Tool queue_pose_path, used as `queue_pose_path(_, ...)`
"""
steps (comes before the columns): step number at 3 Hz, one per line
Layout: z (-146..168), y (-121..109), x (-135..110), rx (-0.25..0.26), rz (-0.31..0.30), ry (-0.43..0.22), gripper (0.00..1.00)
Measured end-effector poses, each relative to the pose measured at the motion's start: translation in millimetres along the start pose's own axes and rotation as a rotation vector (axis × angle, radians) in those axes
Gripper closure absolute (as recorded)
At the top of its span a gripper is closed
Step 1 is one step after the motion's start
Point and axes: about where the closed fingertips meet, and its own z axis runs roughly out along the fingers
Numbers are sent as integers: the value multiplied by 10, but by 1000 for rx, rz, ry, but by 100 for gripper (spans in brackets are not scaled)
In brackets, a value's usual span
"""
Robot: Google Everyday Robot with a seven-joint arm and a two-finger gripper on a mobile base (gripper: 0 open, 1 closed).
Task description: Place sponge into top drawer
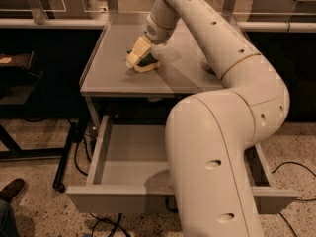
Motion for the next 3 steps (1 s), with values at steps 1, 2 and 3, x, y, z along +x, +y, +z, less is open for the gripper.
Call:
queue_pose_path(1, 130, -66, 41, -8, 26, 5, 0)
queue_pose_path(2, 139, -68, 40, -8, 26, 5, 28)
queue_pose_path(3, 139, -68, 40, -8, 26, 5, 51)
